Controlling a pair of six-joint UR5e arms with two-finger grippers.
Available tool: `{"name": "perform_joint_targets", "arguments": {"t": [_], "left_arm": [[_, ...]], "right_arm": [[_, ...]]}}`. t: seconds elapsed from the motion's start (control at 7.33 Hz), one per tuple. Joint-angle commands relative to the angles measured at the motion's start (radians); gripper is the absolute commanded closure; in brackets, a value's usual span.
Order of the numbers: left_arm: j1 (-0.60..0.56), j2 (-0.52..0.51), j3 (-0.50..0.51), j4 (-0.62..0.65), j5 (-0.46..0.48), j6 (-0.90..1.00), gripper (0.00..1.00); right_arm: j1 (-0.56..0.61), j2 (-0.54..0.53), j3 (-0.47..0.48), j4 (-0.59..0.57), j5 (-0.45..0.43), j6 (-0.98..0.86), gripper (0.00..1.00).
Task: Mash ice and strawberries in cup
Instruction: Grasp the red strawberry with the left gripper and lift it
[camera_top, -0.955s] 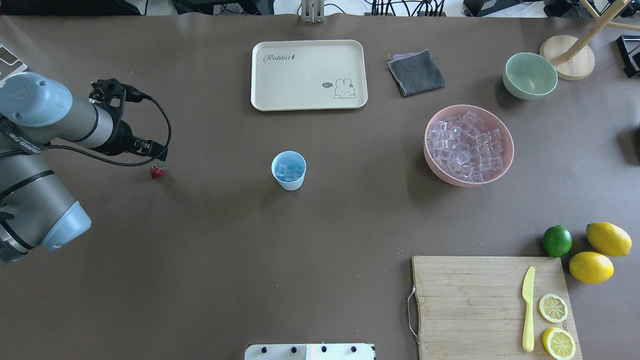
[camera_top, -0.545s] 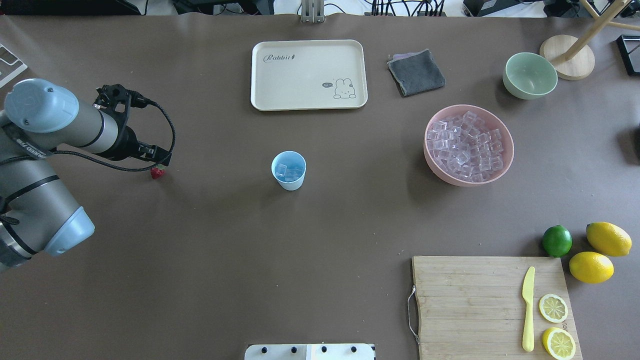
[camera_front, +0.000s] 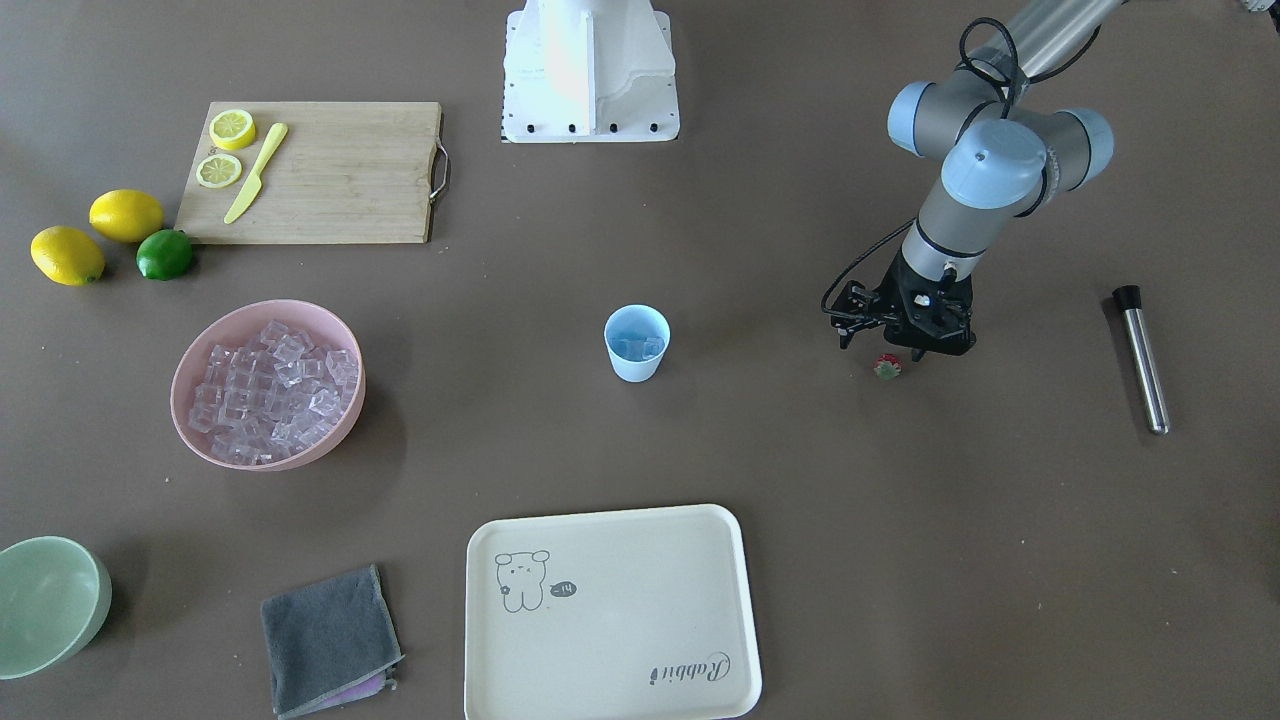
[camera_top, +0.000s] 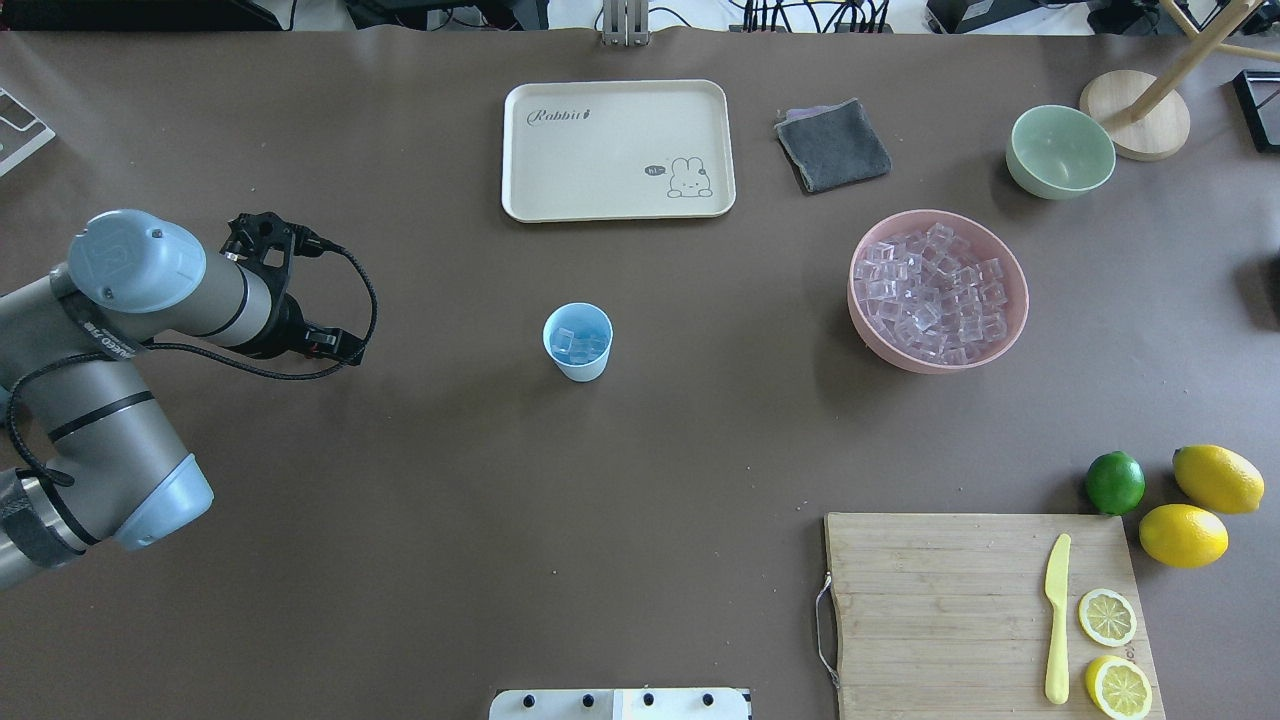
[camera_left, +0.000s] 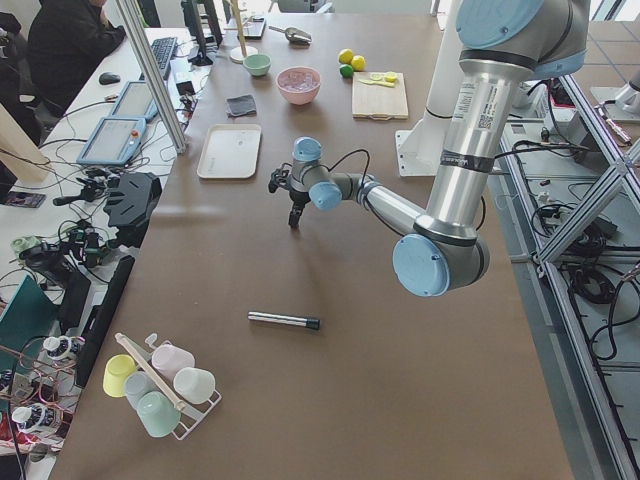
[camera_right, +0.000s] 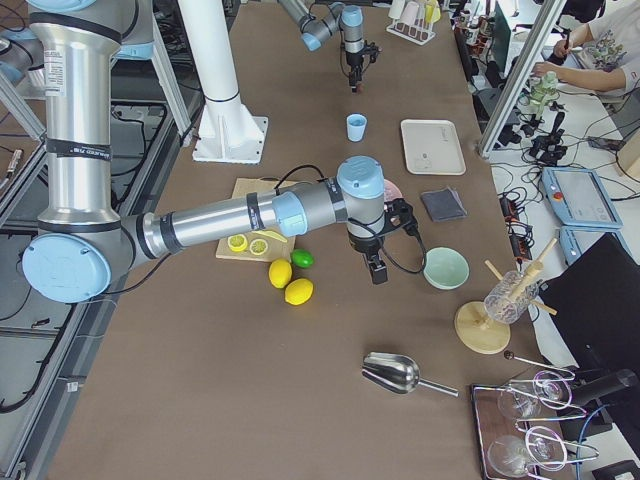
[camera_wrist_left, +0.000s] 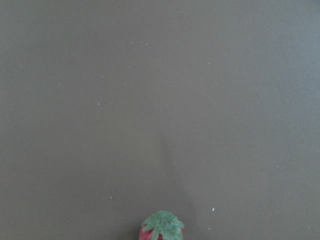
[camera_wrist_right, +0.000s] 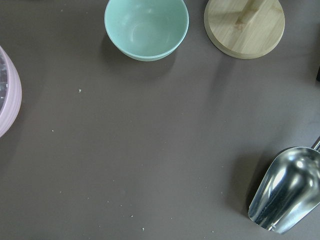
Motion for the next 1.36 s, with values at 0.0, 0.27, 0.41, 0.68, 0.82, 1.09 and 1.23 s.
{"name": "perform_joint_targets", "arguments": {"t": [0.0, 0.27, 0.41, 0.68, 0.82, 1.09, 1.23], "left_arm": [[-0.003, -0.010, 0.023, 0.001, 0.006, 0.021, 0.10], [-0.007, -0.011, 0.043, -0.013, 0.027, 0.038, 0.11], [-0.007, -0.011, 0.043, -0.014, 0.025, 0.037, 0.22], [-0.009, -0.008, 0.042, -0.013, 0.025, 0.023, 0.78], [-0.009, -0.010, 0.037, -0.013, 0.018, 0.024, 1.00], [-0.026, -0.013, 0.013, -0.008, 0.015, 0.023, 1.00], [-0.045, -0.025, -0.043, 0.001, 0.018, 0.008, 1.00]], "right_arm": [[0.000, 0.000, 0.004, 0.003, -0.001, 0.008, 0.02], [-0.003, 0.002, 0.001, 0.003, -0.001, 0.012, 0.02], [-0.006, 0.005, 0.000, 0.003, -0.001, 0.012, 0.02], [-0.006, 0.005, 0.000, 0.003, -0.001, 0.012, 0.02], [-0.004, 0.005, 0.003, 0.003, -0.001, 0.013, 0.02], [-0.006, 0.003, 0.004, 0.003, -0.001, 0.013, 0.02], [-0.006, 0.006, 0.003, 0.003, -0.001, 0.012, 0.02]]}}
